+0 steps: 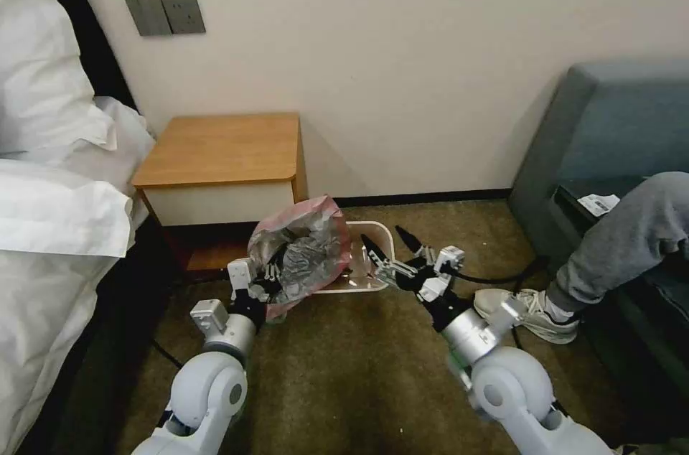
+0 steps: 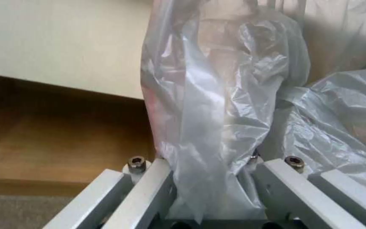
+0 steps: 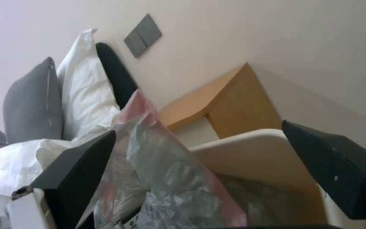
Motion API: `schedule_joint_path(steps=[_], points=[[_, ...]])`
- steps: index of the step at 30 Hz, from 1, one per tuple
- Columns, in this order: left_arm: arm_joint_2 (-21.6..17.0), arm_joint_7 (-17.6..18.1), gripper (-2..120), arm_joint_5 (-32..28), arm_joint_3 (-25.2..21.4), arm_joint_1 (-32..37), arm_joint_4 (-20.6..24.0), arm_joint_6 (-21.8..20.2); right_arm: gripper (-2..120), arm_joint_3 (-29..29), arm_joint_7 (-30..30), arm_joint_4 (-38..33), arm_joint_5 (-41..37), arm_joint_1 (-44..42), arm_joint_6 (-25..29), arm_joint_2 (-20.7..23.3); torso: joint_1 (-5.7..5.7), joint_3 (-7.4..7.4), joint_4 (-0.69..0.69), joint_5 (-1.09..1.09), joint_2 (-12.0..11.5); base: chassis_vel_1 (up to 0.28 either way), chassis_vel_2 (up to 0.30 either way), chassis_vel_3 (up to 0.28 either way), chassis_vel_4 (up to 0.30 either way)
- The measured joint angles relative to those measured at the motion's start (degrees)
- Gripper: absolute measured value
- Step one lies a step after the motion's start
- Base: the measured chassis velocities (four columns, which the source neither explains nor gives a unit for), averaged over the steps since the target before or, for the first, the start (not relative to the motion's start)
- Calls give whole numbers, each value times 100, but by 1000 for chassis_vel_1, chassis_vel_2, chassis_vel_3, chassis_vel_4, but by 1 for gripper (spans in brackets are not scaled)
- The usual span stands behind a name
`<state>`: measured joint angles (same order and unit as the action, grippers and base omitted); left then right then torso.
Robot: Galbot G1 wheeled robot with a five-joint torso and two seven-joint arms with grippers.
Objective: Pick up the garbage bag from the table and place it over the trash can.
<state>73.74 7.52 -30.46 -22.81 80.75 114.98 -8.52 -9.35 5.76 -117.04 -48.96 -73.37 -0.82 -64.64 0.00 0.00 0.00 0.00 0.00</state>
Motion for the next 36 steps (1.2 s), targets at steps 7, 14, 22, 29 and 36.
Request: schedule_joint_path(steps=[7, 14, 22, 29, 36], points=[[12, -41, 7, 137, -2, -6, -13, 69, 100, 388, -371, 0, -13, 352, -176, 134, 0, 0, 0, 0, 0, 0, 0, 0, 0], [-11, -129, 7, 311, -4, 25, -29, 210, 100, 774, -475, -20, -98, 701, -308, 486, 0, 0, -1, 0, 0, 0, 0, 0, 0], [-45, -224, 7, 585, -4, 107, -34, 370, 100, 1238, -715, -36, -408, 1427, -449, 949, 0, 0, -1, 1, 0, 0, 0, 0, 0], [-45, -250, 7, 655, -10, 101, -57, 464, 100, 1637, -853, 30, -680, 1946, -581, 1336, 0, 0, -1, 0, 0, 0, 0, 0, 0], [-46, -260, 7, 655, -15, 74, -73, 494, 93, 1950, -859, 79, -711, 2294, -674, 1445, -1, 0, 0, 1, 0, 0, 0, 0, 0]])
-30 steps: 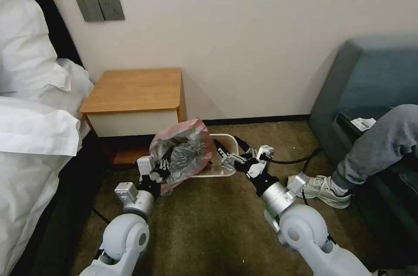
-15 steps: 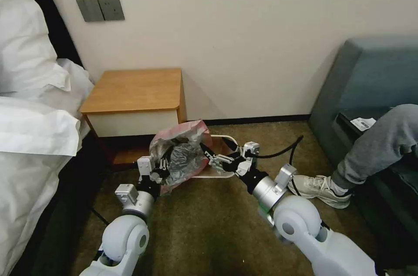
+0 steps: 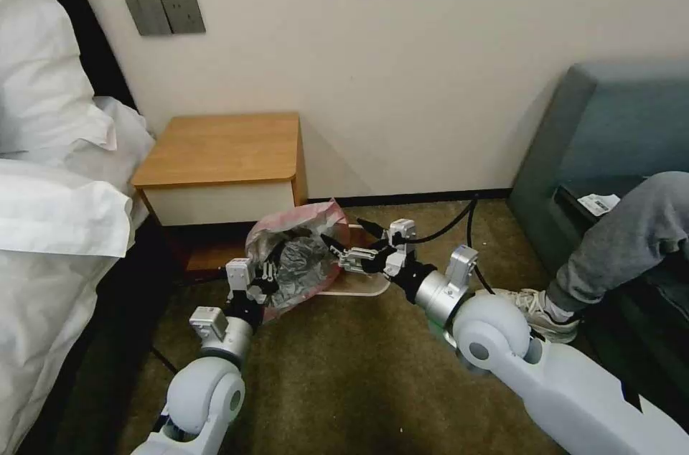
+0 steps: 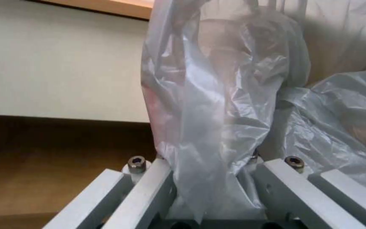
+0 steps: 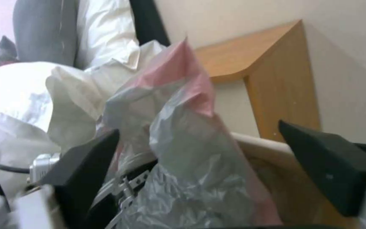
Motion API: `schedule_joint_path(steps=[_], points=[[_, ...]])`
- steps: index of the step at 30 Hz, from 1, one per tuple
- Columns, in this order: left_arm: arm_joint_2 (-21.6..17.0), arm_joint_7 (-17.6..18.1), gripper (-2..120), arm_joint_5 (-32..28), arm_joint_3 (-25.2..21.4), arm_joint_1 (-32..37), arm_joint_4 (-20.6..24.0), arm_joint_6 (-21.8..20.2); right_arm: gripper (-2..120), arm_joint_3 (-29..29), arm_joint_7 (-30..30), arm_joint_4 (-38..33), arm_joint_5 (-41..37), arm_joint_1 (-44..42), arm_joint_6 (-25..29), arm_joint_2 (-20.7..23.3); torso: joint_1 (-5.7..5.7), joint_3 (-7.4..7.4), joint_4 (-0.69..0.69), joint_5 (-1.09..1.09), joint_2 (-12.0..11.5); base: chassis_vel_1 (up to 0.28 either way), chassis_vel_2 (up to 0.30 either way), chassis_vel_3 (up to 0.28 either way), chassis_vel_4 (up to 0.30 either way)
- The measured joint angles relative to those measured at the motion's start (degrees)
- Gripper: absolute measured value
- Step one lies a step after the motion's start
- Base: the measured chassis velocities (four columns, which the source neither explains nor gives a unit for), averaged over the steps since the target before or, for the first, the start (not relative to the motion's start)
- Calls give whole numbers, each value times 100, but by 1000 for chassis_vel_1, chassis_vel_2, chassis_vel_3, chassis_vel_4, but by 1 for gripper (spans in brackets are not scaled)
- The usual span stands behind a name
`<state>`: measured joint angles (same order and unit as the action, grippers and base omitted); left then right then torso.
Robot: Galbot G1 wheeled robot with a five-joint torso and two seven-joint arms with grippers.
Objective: Pick up the garbage bag from the table and place it over the trash can.
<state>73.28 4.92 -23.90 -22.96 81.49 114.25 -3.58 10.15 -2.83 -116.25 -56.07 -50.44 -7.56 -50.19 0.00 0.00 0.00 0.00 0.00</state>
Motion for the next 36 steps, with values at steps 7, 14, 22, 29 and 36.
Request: schedule_joint_path(steps=[7, 14, 22, 29, 36], points=[[-19, -36, 7, 91, 1, -5, -21, 88, 69, 126, -3, 43, 14, 163, -43, 48, 0, 0, 0, 0, 0, 0, 0, 0, 0], [-32, -53, 7, 172, 4, -5, -46, 146, 45, 146, 0, 17, 24, 172, -48, 120, 0, 0, 0, 0, 0, 0, 0, 0, 0], [-44, -67, 7, 242, 12, 17, -43, 181, 18, 146, 2, -36, 24, 181, -52, 132, 0, 0, 0, 0, 0, 0, 0, 0, 0], [-64, -108, 7, 405, 7, 41, -43, 278, 0, 115, 2, -68, 43, 170, -52, 129, 0, 0, 0, 0, 0, 0, 0, 0, 0], [-62, -109, 7, 463, 4, 29, -61, 314, 0, 23, 5, -71, 71, 134, -45, 129, 0, 0, 0, 0, 0, 0, 0, 0, 0]])
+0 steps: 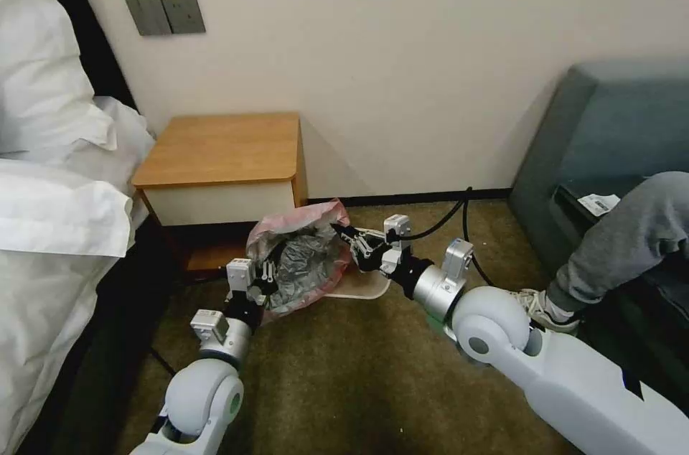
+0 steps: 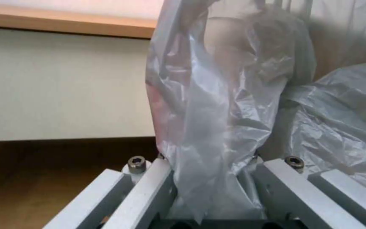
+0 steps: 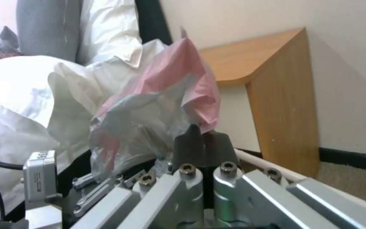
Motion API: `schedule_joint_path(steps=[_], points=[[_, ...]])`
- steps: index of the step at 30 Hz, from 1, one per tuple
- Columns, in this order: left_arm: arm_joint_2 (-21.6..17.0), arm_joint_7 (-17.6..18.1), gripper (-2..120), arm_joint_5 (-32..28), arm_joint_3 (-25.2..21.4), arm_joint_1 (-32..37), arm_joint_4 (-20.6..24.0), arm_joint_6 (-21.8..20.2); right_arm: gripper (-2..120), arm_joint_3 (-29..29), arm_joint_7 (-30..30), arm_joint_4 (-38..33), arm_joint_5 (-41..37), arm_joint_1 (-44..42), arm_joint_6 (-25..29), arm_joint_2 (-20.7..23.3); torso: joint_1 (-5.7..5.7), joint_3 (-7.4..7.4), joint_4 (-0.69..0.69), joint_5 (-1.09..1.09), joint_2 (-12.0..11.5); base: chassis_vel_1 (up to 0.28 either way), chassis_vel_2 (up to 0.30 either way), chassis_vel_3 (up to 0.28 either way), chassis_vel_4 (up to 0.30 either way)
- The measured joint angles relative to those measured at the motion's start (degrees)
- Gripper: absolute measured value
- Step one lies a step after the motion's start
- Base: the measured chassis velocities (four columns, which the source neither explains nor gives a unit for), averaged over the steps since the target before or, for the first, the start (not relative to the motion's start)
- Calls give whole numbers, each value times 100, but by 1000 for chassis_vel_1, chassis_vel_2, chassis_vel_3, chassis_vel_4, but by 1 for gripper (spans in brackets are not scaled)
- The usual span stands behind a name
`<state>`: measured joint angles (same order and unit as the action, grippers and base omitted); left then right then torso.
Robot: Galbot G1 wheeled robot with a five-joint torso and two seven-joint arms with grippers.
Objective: Pick up the garbage bag from the table and place it over the trash can.
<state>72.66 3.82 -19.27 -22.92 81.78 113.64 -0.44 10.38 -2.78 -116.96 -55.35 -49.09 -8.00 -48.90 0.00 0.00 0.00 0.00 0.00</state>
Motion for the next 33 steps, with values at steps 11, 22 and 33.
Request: schedule_joint_path(steps=[11, 22, 33], points=[[-6, -132, 7, 350, -23, 13, -54, 262, 0, -94, 4, 12, -21, 229, 5, -42, 0, 0, 0, 0, 0, 0, 0, 0, 0], [-7, -376, 7, 740, -44, 70, -110, 712, 0, -60, -2, 516, -29, 633, 5, -172, 0, 0, 1, 0, 0, 0, 0, 0, 0], [17, -557, 7, 1379, -119, 57, -239, 977, 0, 157, -14, 684, -14, 989, -16, -257, 0, 0, 1, 0, 0, 0, 0, 0, 0]])
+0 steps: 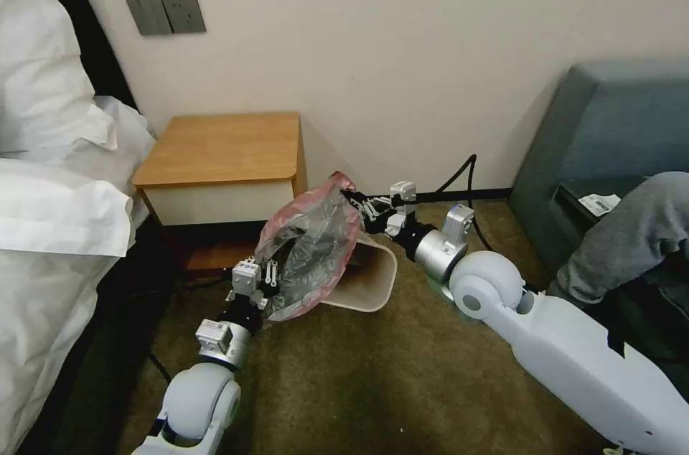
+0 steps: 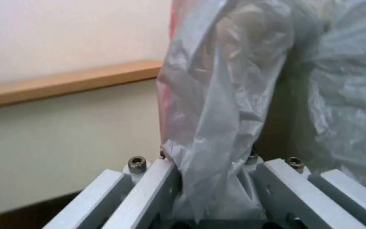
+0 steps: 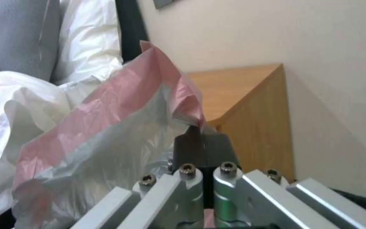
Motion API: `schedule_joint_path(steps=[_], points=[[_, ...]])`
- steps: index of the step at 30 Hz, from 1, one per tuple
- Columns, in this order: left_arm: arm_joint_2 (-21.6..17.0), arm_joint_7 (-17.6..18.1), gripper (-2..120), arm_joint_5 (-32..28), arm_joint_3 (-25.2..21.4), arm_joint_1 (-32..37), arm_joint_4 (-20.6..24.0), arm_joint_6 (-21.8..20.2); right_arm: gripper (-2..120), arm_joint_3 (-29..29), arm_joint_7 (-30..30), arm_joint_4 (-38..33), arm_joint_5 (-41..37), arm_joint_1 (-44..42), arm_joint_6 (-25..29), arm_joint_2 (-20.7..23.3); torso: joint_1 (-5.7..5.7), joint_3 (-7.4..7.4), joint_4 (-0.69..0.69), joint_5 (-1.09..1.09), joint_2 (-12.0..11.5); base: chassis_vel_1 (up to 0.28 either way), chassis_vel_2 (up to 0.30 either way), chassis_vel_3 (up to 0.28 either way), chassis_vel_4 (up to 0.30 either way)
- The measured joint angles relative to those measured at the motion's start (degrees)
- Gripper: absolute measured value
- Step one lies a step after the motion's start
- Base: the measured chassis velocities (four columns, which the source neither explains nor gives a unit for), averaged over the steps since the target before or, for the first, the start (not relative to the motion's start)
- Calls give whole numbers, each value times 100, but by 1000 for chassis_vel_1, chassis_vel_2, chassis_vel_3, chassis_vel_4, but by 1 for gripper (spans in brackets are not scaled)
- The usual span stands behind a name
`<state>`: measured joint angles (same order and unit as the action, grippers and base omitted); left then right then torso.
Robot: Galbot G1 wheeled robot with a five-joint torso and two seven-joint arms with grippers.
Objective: Pick up the garbage bag from the table and place it over the trash can.
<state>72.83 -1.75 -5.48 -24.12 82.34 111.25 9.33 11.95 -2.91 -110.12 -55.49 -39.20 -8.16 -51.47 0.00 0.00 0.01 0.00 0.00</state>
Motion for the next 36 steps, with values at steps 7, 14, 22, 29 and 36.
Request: schedule_joint_path(steps=[7, 14, 22, 29, 36], points=[[16, -207, 7, 405, -96, -6, -110, 341, 0, 110, -29, 157, 16, 172, -8, -79, 0, 0, -1, -1, 0, 0, 0, 0, 0], [47, -370, 7, 431, -156, 8, -137, 691, 0, 312, -94, 500, 265, 217, -37, -140, 0, 0, -2, 0, 0, 0, 0, 0, 0], [87, -521, 7, 489, -195, 22, -145, 972, 0, 369, -136, 727, 614, 174, -113, -101, 0, -1, -2, 0, 0, 0, 0, 0, 0], [111, -577, 7, 510, -190, 37, -156, 1095, 0, 369, -150, 810, 746, 147, -144, -71, 0, -1, -2, 0, 0, 0, 0, 0, 0], [128, -577, 7, 479, -205, 53, -155, 1178, 0, 312, -127, 819, 861, 51, -134, -19, 0, -1, -1, 0, 0, 0, 0, 0, 0]])
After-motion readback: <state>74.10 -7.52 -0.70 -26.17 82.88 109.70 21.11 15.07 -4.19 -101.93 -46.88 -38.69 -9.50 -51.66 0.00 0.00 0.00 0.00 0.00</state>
